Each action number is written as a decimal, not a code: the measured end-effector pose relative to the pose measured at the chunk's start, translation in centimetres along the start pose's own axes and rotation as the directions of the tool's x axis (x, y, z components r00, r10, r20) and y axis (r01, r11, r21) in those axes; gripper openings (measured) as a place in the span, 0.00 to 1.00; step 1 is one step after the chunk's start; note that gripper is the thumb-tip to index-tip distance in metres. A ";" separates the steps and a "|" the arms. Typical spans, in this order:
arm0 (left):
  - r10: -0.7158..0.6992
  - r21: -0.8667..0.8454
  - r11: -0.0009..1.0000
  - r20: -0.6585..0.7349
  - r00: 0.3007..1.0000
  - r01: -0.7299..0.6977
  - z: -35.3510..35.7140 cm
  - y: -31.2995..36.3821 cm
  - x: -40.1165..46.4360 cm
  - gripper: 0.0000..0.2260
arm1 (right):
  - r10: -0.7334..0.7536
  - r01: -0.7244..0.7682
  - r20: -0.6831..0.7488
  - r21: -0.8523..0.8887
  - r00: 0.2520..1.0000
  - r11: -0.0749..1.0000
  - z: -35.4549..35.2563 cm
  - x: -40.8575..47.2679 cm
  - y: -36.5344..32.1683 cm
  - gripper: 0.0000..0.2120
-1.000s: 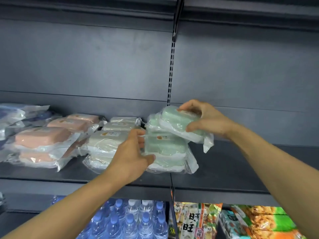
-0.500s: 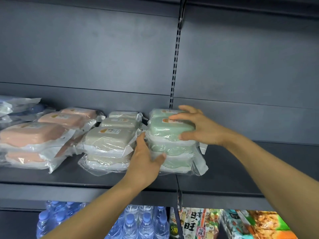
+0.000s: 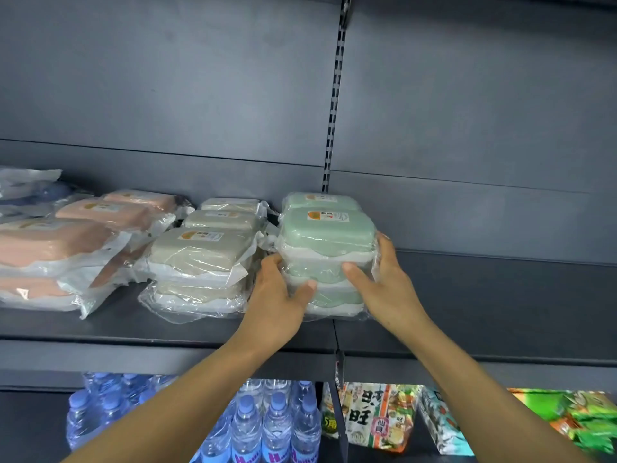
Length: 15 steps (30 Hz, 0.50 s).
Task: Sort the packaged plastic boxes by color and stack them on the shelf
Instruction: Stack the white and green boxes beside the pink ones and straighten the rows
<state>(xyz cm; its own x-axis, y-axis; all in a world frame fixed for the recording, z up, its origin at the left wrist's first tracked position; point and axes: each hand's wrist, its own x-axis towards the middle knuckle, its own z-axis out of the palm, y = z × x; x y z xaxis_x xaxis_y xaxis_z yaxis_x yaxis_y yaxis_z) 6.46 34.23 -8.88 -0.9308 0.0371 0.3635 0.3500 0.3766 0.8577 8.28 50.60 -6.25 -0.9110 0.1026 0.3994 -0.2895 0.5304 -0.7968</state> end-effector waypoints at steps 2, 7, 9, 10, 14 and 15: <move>0.010 0.026 1.000 0.000 1.000 -0.010 -0.2 0.0 -0.2 0.24 | 0.012 -0.012 -0.004 0.001 1.000 1.000 -0.2 0.0 -0.4 0.30; 0.013 0.081 0.997 -0.048 0.999 -0.009 -0.3 0.1 -0.6 0.22 | 0.038 -0.038 0.015 -0.048 0.999 0.998 -0.7 0.0 -0.9 0.28; 0.012 0.112 0.994 -0.053 0.999 -0.006 -0.2 0.0 -0.7 0.23 | 0.043 -0.043 0.001 -0.064 0.999 0.997 -0.6 0.0 -1.0 0.29; 0.015 0.124 0.992 -0.056 0.998 -0.008 -0.1 0.0 -0.6 0.23 | 0.047 -0.047 -0.005 -0.072 0.999 0.996 -0.5 0.1 -1.0 0.29; 0.064 0.182 0.982 -0.052 0.997 -0.054 0.0 -0.1 -0.6 0.28 | 0.073 -0.073 0.003 -0.011 0.997 0.997 -0.9 0.5 -0.8 0.29; 0.084 0.196 0.978 -0.044 0.996 -0.074 0.0 -0.3 -0.7 0.31 | 0.075 -0.075 0.009 0.007 0.997 0.997 -1.1 0.5 -0.7 0.29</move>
<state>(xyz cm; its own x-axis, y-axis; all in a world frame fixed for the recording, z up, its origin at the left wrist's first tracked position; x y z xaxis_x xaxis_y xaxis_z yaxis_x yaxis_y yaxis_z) 7.04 34.12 -9.37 -0.8927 0.0278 0.4498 0.3901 0.5471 0.7406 8.37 51.18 -5.03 -0.9330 0.1345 0.3339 -0.2219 0.5154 -0.8277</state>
